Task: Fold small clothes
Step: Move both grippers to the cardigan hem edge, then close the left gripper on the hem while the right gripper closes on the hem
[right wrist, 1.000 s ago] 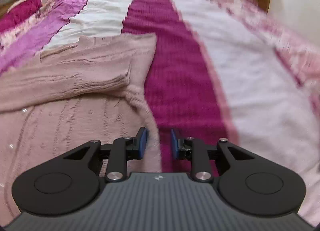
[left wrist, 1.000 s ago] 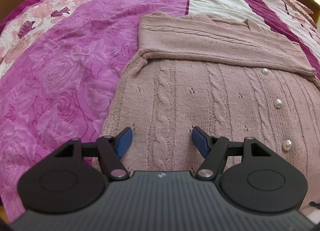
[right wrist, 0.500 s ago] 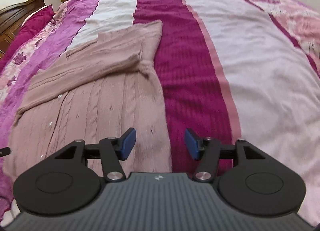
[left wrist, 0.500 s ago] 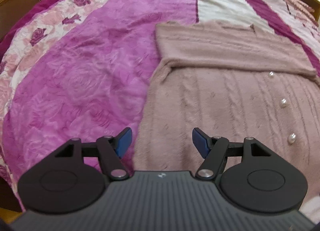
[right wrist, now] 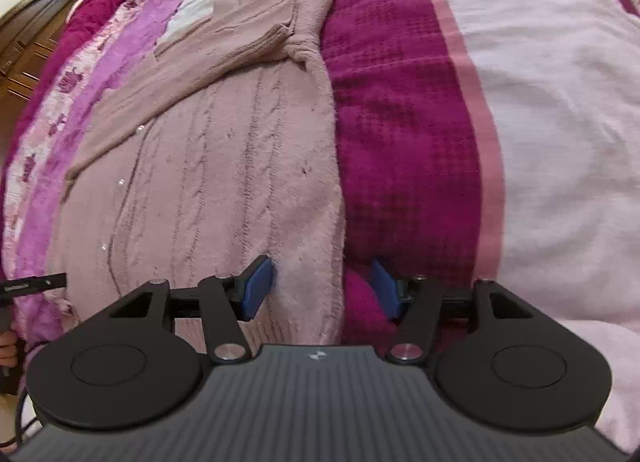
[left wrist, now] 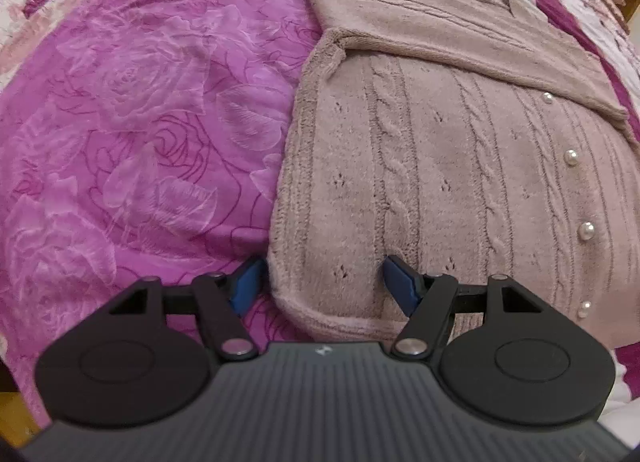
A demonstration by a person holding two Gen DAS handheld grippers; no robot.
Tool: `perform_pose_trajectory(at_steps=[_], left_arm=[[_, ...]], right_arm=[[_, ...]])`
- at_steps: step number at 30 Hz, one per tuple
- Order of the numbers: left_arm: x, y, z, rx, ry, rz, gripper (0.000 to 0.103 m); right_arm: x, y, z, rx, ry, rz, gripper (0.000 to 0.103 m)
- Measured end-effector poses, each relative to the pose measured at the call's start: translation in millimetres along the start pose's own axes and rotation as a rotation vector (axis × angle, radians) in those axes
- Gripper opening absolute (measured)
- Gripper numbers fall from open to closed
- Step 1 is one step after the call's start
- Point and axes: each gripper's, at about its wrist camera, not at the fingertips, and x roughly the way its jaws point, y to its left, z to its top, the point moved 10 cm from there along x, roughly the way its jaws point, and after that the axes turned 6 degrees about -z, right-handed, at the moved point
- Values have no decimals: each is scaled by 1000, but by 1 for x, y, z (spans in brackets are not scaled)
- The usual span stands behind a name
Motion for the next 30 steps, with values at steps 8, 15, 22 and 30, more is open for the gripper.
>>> perform_pose_trajectory(at_steps=[8,15,22,30], left_arm=[[-4,-5,-5,18,25,-79,56],[-3,-5,-14,-68,46,-166,54],[-5,-6,-15,-78,11,-164,52],[-24,-3,-7,-178,-54,-318,11]], right_arm=[[-9,3,-5,-22,13,77,57],[-6,1,-8,-4,32,100,57],[0,0,-11,8,3,92,52],[-21,-6,0,114,-93,211,8]])
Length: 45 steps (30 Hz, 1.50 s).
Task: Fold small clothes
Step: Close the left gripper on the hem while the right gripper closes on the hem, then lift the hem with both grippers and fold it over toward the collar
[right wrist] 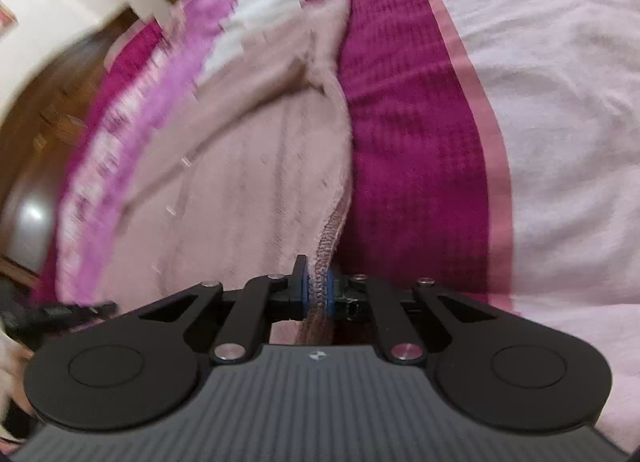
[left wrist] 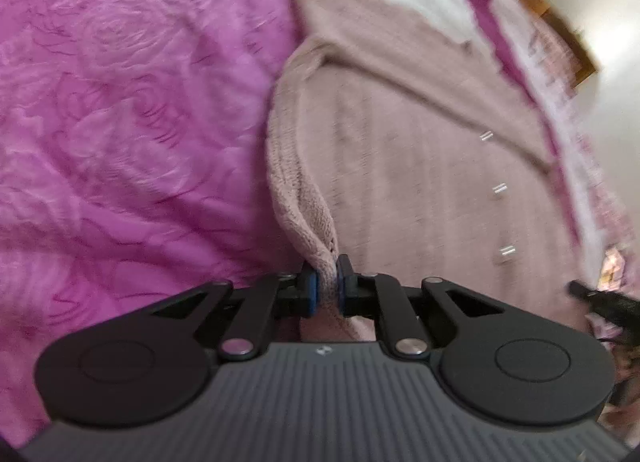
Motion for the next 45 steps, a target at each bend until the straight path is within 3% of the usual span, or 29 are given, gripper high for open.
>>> perform_pose_trajectory(at_steps=[5,11,16,24,29,34,42,45], left_arm=[[-12,-29,17,-34,-87,-146,11],[-32,-48,55,-50,-233,-209,9],[-43,-50,86,-51,-315,-189,9],[-43,-47,144,-25,-423,-108,9],[-32,-47,181,-4,-467,-61,9],[3,-31,201,-24,-451,-23,9],[55,4,196,21,-382,106,11],[64,15,193,36,-342,162,17]], right_arm=[[-16,20,15,32,-96,130,8],[-28,43,41,71,-214,223,8],[-28,56,70,116,-308,278,7],[-12,75,148,166,-434,313,7],[5,81,190,151,-474,270,7],[46,70,220,181,-470,172,7],[119,28,209,140,-376,-82,8],[134,18,198,111,-349,-129,9]])
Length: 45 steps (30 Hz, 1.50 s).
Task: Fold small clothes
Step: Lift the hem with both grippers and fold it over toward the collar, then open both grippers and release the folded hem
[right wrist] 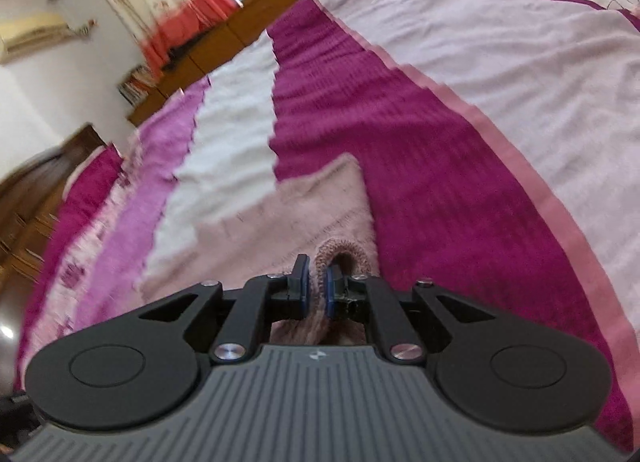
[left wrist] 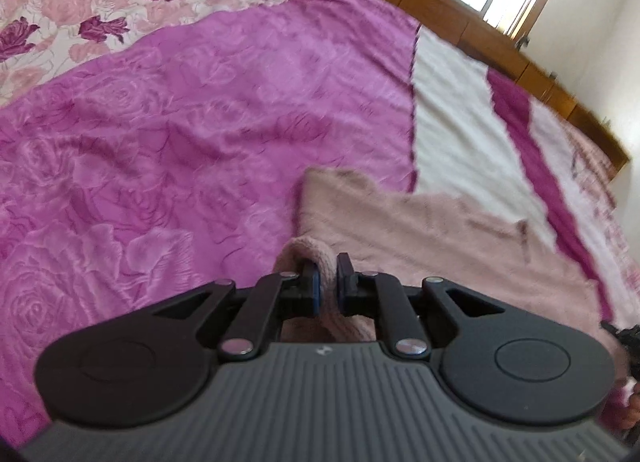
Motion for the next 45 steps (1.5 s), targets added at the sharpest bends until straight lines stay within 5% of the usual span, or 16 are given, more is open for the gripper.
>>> perform_pose_trajectory(at_steps=[3,8,13,27,45], left_arm=[[2,11,-5,0,33,75,39],[-12,9,-10,30,34,78,41],[-34,1,-15,35,24,53,41],[-55,-16,-32,9,13,-13,41],[-55,-24,-41,30,14,-30,41]], right_arm=[[2,-4,-4,22,-6,20,16],[-7,-3,-7,63,-1,52,33],[-39,4,-8,27,-41,32,62],[-106,5,-37,-56,-107,-15,62],[-94,10,-55,-9,-20,24,62]])
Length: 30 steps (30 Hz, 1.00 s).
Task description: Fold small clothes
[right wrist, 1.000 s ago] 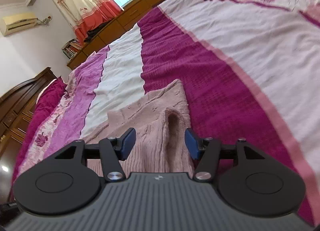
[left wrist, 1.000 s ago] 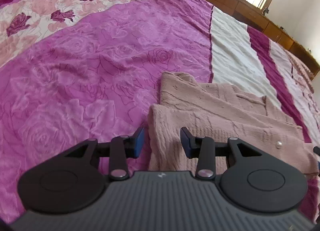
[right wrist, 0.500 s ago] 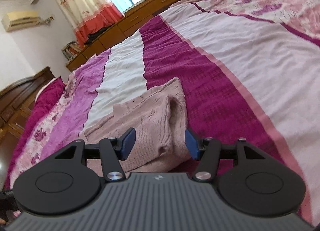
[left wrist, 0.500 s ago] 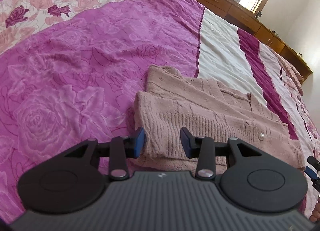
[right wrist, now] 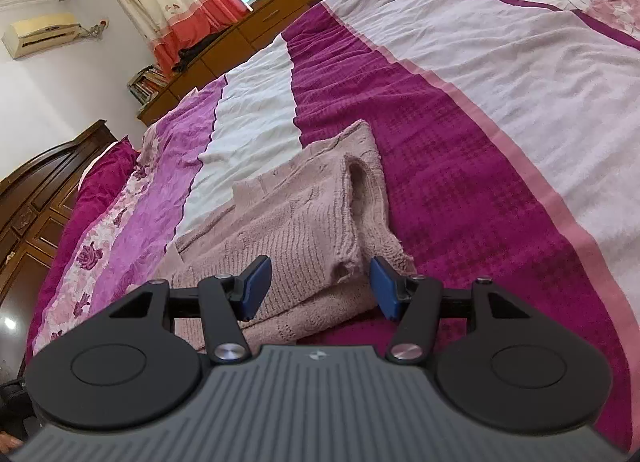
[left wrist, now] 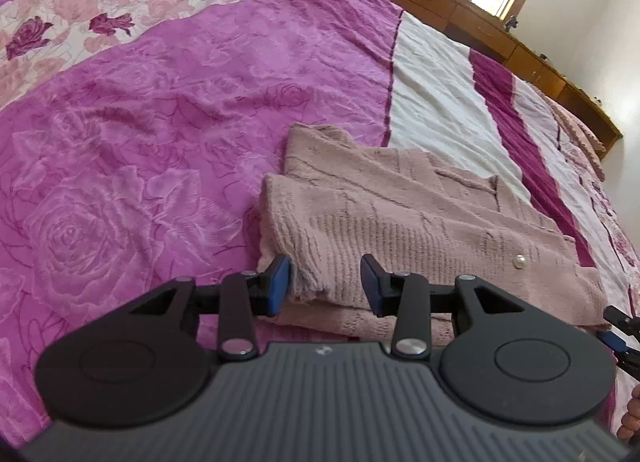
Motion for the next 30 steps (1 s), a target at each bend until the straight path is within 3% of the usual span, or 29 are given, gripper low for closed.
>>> perform_pose_trajectory(at_steps=[18,19,21,23,24,25,30], left_arm=[[8,4,-5,-12,7,12,40],[8,4,-5,-10,8,12,38],[11,5,-5,-3,11,17,23],[11,6,-3,-4,12,19,15],[10,5,-2,-7,9,6,14],[9,2,1,-6,3,-13,14],[4,-11,20,-1,-39,-46,13]], right_arm=[[20,11,7,-25,19,1,62],[21,11,7,-28,18,-1,62],[22,11,7,-36,17,-1,61],[22,12,7,-57,12,-14,47],[22,13,8,-73,9,-16,26],[22,13,9,-80,5,-18,13],[15,16,27,-1,-27,65,6]])
